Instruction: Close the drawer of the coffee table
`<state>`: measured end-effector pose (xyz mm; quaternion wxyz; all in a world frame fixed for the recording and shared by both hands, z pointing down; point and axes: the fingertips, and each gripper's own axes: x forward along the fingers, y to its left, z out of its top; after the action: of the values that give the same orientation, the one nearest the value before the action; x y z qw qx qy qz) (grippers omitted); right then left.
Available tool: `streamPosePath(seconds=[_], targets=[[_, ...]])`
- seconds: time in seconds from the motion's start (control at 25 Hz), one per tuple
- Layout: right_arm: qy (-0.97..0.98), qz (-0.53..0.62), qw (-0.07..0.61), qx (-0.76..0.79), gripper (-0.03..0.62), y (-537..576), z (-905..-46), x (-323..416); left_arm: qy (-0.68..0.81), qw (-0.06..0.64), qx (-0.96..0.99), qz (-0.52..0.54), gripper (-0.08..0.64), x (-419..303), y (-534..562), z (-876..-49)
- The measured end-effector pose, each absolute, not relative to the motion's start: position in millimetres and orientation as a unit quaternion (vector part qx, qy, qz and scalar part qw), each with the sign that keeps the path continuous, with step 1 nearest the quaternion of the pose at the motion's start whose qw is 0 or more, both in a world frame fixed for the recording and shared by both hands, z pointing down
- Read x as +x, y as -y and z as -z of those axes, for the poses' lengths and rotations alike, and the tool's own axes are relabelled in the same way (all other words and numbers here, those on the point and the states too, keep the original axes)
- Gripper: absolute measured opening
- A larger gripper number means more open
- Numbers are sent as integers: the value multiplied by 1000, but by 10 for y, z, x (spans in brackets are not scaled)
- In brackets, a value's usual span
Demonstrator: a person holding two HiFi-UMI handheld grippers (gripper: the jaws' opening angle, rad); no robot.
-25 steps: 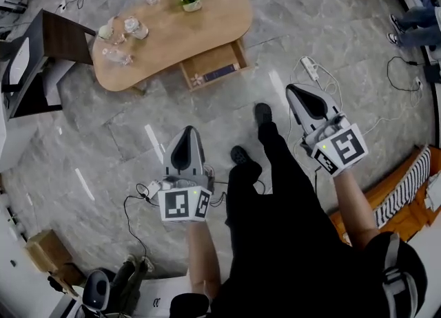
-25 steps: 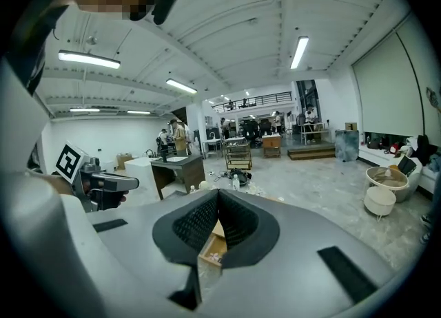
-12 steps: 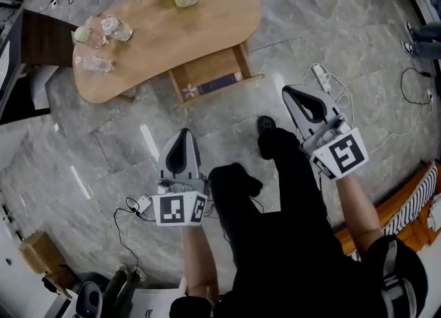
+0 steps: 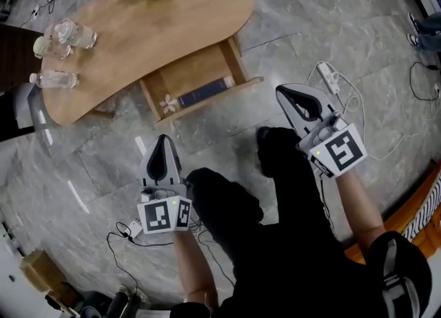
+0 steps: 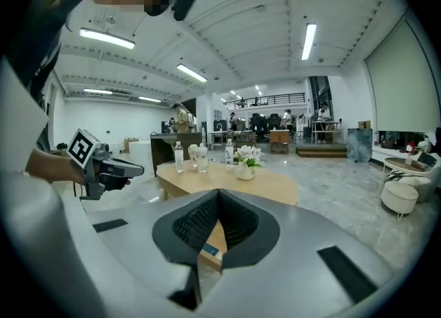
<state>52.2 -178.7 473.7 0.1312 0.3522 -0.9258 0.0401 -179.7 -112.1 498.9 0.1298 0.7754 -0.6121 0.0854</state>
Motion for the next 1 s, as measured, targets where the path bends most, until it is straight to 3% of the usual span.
streamPosePath(seconds=[0.48,1.0], targets=[[930,-9,108,352,12,2125,-5913,630,626,105,769,-76,15,-2036,1297,-6190],[931,4,104,351,14,2158,-6301,679,653,98,749,-60,15,-2496,1090,-6655]])
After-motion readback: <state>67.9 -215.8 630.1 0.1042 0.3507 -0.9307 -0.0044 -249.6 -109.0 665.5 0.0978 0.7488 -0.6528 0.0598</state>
